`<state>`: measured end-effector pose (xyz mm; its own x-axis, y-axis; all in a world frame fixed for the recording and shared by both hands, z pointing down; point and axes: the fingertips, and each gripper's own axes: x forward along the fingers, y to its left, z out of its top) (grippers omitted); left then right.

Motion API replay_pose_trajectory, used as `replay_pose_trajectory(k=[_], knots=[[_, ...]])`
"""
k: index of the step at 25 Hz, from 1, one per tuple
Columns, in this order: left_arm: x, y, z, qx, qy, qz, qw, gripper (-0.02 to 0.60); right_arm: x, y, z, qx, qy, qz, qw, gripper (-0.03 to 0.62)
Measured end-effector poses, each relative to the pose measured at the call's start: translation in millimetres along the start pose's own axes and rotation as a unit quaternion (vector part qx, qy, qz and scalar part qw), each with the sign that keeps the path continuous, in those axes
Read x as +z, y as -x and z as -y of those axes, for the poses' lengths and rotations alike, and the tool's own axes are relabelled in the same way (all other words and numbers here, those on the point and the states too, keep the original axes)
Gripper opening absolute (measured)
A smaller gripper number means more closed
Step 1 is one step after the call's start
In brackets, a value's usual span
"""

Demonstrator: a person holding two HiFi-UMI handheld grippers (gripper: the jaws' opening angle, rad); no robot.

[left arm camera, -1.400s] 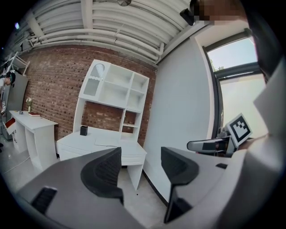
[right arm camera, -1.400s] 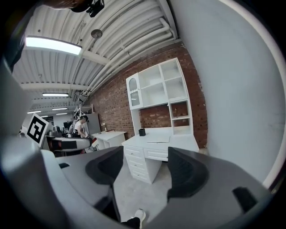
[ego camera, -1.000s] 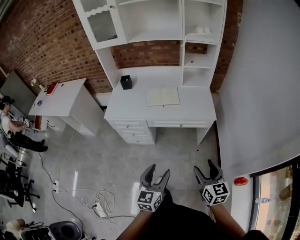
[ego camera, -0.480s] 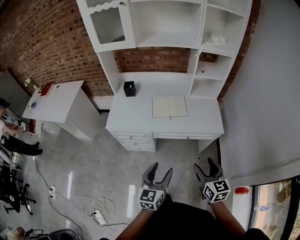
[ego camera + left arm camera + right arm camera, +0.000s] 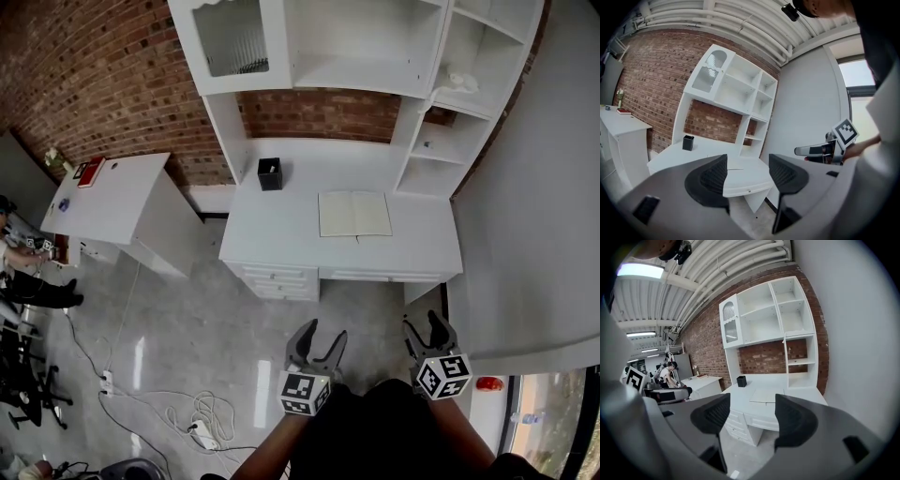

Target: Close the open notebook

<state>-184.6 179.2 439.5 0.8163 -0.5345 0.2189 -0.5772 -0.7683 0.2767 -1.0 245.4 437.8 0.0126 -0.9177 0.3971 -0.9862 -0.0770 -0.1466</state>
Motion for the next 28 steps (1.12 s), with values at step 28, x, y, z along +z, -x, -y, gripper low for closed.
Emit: replay_pose_trajectory(k=[28], knots=[[18,-168,-112,0.130,0.025,-0.025,0.9909,0.256,58,-241,50,0.168,0.036,-0.039,0.984,0.284]])
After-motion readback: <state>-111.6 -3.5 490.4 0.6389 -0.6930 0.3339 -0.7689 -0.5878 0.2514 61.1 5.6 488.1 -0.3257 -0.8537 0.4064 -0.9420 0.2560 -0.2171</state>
